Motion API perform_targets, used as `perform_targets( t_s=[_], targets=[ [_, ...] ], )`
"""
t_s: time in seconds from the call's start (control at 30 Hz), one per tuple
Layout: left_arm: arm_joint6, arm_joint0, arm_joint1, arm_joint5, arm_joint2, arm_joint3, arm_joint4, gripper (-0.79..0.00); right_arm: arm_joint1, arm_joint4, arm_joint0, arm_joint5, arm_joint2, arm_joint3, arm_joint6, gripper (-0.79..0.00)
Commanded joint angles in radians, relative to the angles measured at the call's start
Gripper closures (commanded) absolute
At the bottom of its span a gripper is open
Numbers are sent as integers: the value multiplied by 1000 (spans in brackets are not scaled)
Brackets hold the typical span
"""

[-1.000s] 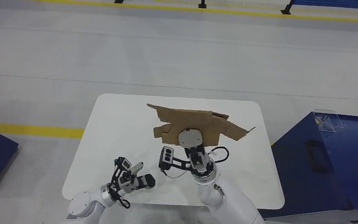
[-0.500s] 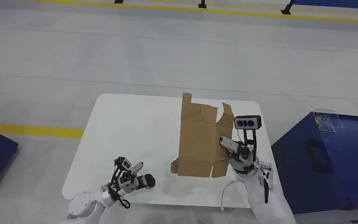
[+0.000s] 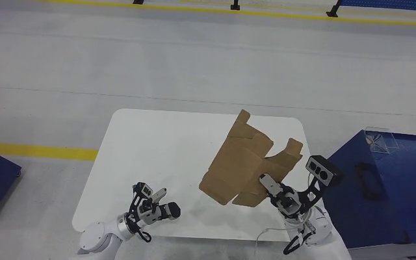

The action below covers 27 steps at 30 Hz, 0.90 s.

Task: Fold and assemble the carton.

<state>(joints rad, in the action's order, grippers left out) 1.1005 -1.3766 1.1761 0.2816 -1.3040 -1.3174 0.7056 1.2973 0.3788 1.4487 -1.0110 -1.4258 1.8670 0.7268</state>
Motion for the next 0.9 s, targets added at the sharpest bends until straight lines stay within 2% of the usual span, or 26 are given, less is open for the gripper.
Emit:
perform_targets(
  t_s=[0.0, 0.17, 0.3, 0.4, 0.5, 0.63, 0.7, 0.83, 0.87],
  targets=[
    [0, 0, 0, 0, 0, 0, 0, -785, 0, 0, 0, 0, 0, 0, 0, 0],
    [0, 0, 0, 0, 0, 0, 0, -785, -1, -26, -2, -1, -10, 20, -11, 0],
    [0, 0, 0, 0, 0, 0, 0, -785, 5, -75, -15, -1, -92, 111, -97, 0],
    [0, 0, 0, 0, 0, 0, 0, -785, 12, -238, -54, -1, -229, 201, -161, 0],
    [0, 0, 0, 0, 0, 0, 0, -785, 27, -501, -83, -1, -357, 315, -277, 0],
    [0, 0, 0, 0, 0, 0, 0, -785, 34, -1023, -108, -1, -474, 466, -505, 0],
    [0, 0, 0, 0, 0, 0, 0, -785, 27, -1337, -116, -1, -503, 483, -681, 0],
    [0, 0, 0, 0, 0, 0, 0, -785, 4, -1908, -65, 4, -463, 483, -1119, 0],
    [0, 0, 0, 0, 0, 0, 0, -785, -1, -2057, -50, 45, -465, 483, -1205, 0]
  ],
)
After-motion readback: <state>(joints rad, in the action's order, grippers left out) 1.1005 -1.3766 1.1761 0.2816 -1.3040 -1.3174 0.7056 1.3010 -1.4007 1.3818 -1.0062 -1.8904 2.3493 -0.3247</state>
